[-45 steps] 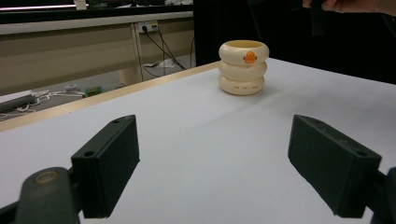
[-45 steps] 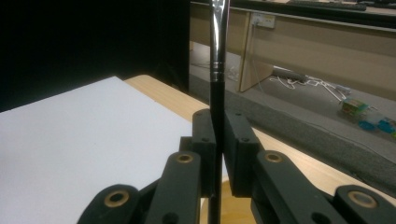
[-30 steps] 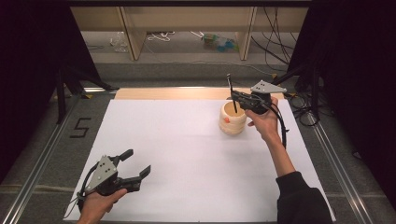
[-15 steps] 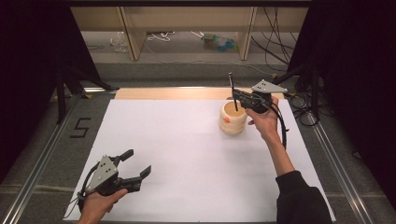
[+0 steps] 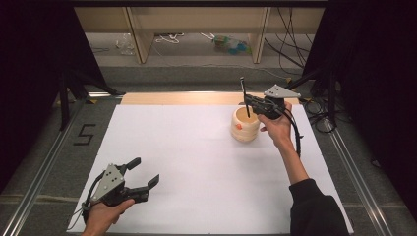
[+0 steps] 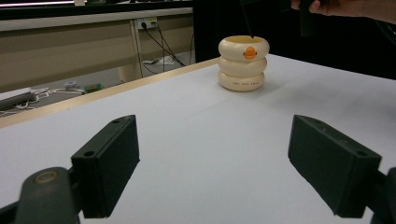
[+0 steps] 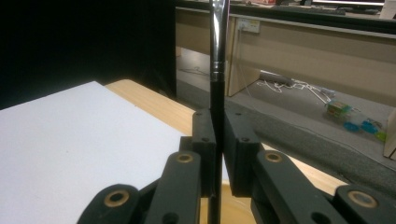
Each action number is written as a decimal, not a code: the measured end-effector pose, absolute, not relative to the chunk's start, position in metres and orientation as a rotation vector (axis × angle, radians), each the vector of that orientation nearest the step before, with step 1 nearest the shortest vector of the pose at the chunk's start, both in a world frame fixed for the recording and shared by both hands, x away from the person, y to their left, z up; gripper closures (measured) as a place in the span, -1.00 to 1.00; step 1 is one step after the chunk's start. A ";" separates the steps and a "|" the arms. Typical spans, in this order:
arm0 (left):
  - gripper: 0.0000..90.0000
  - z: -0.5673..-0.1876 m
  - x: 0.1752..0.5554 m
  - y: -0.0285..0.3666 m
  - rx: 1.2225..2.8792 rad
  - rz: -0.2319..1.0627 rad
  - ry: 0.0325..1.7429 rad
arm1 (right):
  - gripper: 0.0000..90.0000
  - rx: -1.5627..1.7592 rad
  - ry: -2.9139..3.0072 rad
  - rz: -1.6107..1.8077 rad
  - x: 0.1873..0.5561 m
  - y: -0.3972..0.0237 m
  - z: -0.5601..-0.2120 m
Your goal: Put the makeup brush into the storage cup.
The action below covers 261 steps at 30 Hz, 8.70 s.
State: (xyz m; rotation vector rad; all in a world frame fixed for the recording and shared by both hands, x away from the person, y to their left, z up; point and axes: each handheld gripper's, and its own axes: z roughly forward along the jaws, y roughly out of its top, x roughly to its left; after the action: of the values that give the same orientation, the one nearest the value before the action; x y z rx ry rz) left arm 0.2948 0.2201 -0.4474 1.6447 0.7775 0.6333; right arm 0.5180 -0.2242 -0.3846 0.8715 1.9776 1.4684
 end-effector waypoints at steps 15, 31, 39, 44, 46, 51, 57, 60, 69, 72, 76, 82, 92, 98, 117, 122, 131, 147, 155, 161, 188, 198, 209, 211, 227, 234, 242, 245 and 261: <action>-0.64 -0.448 0.295 0.220 1.646 0.633 0.775 | 0.87 0.892 1.984 1.464 0.521 -0.224 -0.392; -0.64 -0.447 0.295 0.220 1.646 0.634 0.775 | 0.87 0.920 1.981 1.472 0.523 -0.226 -0.398; -0.64 -0.447 0.295 0.220 1.645 0.634 0.774 | 0.87 0.929 1.983 1.478 0.524 -0.226 -0.403; -0.64 -0.447 0.295 0.220 1.643 0.631 0.776 | 0.87 0.940 1.995 1.471 0.524 -0.227 -0.405; -0.64 -0.447 0.294 0.220 1.638 0.627 0.781 | 0.87 0.956 1.994 1.464 0.524 -0.227 -0.406; -0.64 -0.448 0.295 0.219 1.631 0.624 0.776 | 0.87 0.955 2.002 1.458 0.524 -0.227 -0.408; -0.64 -0.447 0.294 0.220 1.641 0.630 0.774 | 0.87 0.952 2.006 1.456 0.525 -0.226 -0.411; -0.64 -0.447 0.294 0.220 1.640 0.629 0.775 | 0.87 0.967 2.013 1.452 0.525 -0.225 -0.412; -0.64 -0.446 0.294 0.220 1.639 0.633 0.776 | 0.87 0.979 2.028 1.438 0.525 -0.224 -0.416; -0.64 -0.446 0.294 0.220 1.640 0.634 0.774 | 0.87 0.978 2.024 1.428 0.525 -0.223 -0.417; -0.64 -0.446 0.294 0.220 1.643 0.635 0.770 | 0.87 0.983 2.043 1.424 0.525 -0.223 -0.418; -0.64 -0.446 0.294 0.220 1.641 0.634 0.774 | 0.87 0.985 2.034 1.421 0.526 -0.223 -0.421; -0.64 -0.447 0.294 0.220 1.636 0.629 0.779 | 0.87 1.010 2.049 1.392 0.526 -0.226 -0.425; -0.64 -0.446 0.294 0.220 1.642 0.633 0.772 | 0.87 1.014 2.064 1.395 0.526 -0.225 -0.428; -0.64 -0.446 0.294 0.221 1.639 0.635 0.772 | 0.49 1.052 2.038 1.398 0.524 -0.223 -0.425; -0.64 -0.446 0.294 0.221 1.639 0.637 0.772 | 0.26 1.081 2.002 1.403 0.523 -0.224 -0.422; -0.64 -0.446 0.294 0.221 1.637 0.637 0.772 | 0.02 1.129 1.959 1.435 0.518 -0.224 -0.413; -0.64 -0.446 0.294 0.221 1.636 0.640 0.770 | -0.13 1.154 1.950 1.466 0.505 -0.220 -0.401; -0.64 -0.446 0.294 0.221 1.623 0.629 0.772 | -0.17 1.126 1.946 1.484 0.501 -0.214 -0.398; -0.64 -0.446 0.294 0.221 1.627 0.637 0.764 | -0.21 1.159 1.946 1.506 0.499 -0.215 -0.396; -0.64 -0.446 0.294 0.222 1.635 0.639 0.770 | -0.41 1.117 1.990 1.472 0.478 -0.207 -0.390; -0.64 -0.445 0.294 0.222 1.634 0.640 0.770 | -0.45 1.091 1.992 1.473 0.471 -0.204 -0.389; -0.64 -0.445 0.294 0.222 1.635 0.642 0.768 | -0.45 1.057 1.984 1.489 0.462 -0.201 -0.387; -0.64 -0.445 0.294 0.222 1.635 0.642 0.767 | -0.45 1.057 1.988 1.484 0.460 -0.200 -0.386; -0.64 -0.445 0.294 0.222 1.632 0.642 0.768 | -0.45 1.010 1.999 1.503 0.452 -0.195 -0.390; -0.64 -0.445 0.294 0.222 1.633 0.643 0.768 | -0.45 1.003 2.003 1.519 0.445 -0.194 -0.389; -0.64 -0.445 0.294 0.222 1.629 0.643 0.770 | -0.46 0.998 2.008 1.524 0.438 -0.194 -0.391; -0.64 -0.445 0.294 0.222 1.630 0.643 0.770 | -0.47 0.968 2.002 1.508 0.436 -0.194 -0.391; -0.64 -0.445 0.293 0.222 1.629 0.644 0.772 | -0.55 0.961 1.991 1.588 0.415 -0.197 -0.389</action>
State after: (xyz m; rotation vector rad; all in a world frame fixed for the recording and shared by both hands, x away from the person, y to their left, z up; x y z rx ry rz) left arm 0.2935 0.2220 -0.4447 1.6290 0.7720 0.6442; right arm 0.4154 -0.1971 -0.3893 0.9615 1.9913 1.5875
